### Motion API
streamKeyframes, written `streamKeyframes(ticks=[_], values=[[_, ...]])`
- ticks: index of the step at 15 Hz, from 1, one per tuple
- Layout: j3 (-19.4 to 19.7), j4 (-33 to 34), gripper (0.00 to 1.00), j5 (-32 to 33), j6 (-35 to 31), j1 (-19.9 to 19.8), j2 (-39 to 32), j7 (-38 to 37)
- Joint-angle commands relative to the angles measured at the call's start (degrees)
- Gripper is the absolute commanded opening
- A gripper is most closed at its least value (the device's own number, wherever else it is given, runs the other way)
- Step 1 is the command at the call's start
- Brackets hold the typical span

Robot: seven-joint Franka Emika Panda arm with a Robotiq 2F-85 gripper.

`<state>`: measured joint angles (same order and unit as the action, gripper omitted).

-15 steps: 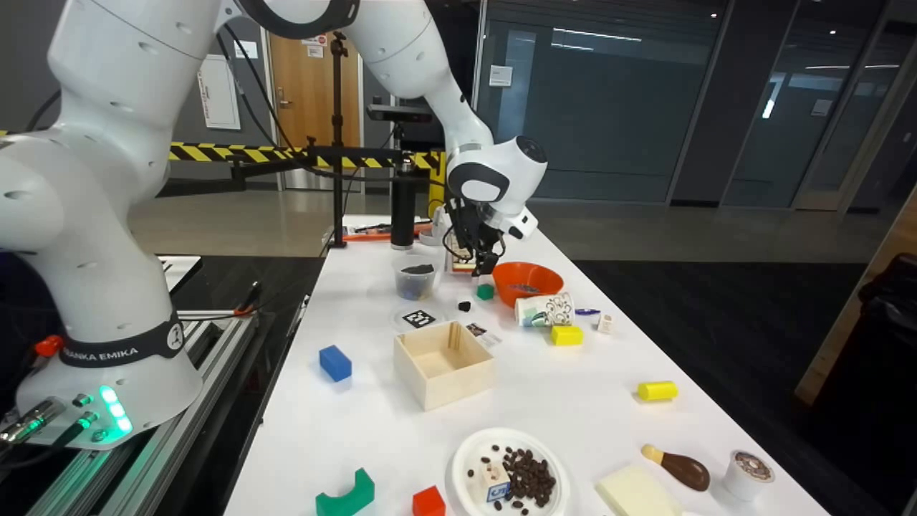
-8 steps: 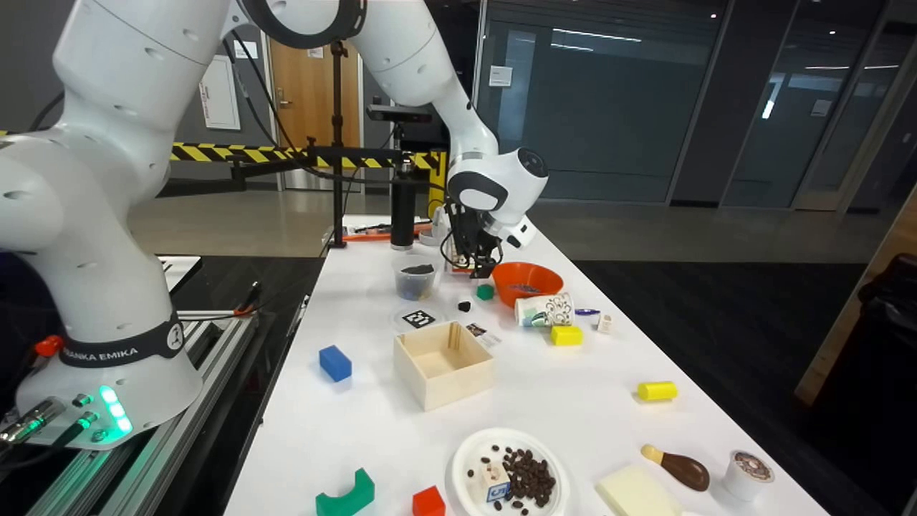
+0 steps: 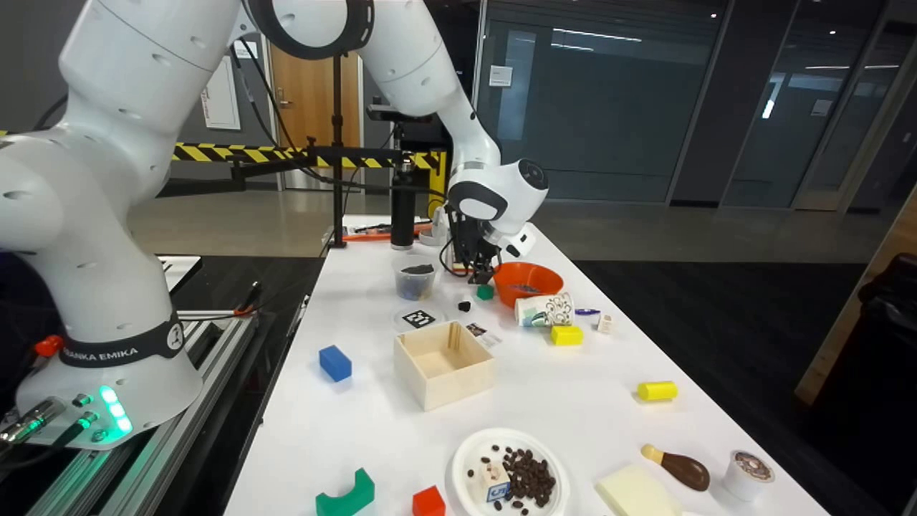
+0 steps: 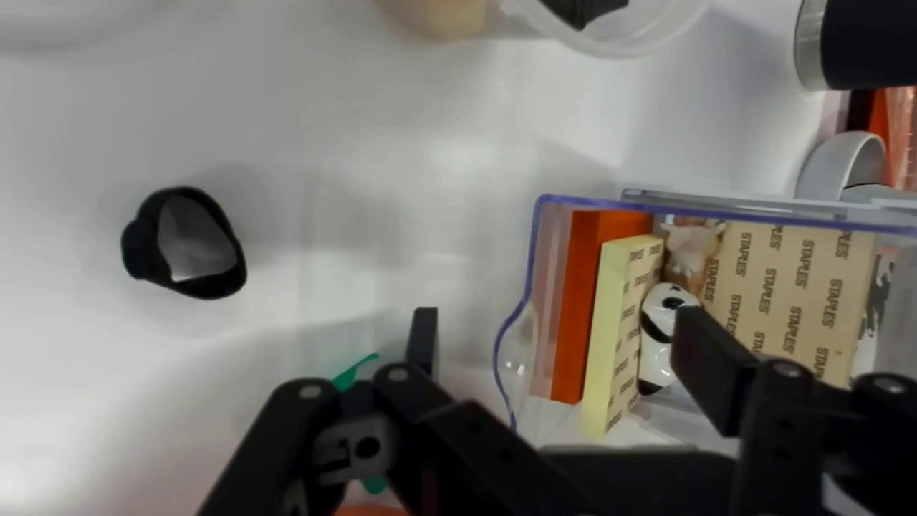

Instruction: Put the brown object and panda in the white container on the left then close the container.

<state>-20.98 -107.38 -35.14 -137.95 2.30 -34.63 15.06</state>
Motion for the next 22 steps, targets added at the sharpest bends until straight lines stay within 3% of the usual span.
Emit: streamKeyframes(ticks=[1,4,5,7,9,11,22], values=[[-0.72,1.5,0.59,-3.02,-0.4,-0.66,-1.62,2.57],[-0.74,1.67,0.49,-3.52,-0.35,-0.76,-1.97,3.04],[-0.73,1.65,0.5,-3.57,-0.35,-0.79,-2.02,3.09],[-0.85,1.53,0.39,-3.76,-0.42,-0.9,-1.97,3.36],[-1.11,1.4,0.15,-3.99,-0.41,-1.02,-1.65,3.92],[-1.42,1.29,0.03,-4.21,-0.39,-1.14,-1.21,4.58],[-2.64,-0.77,0.03,-4.47,-1.5,0.92,4.33,7.6]])
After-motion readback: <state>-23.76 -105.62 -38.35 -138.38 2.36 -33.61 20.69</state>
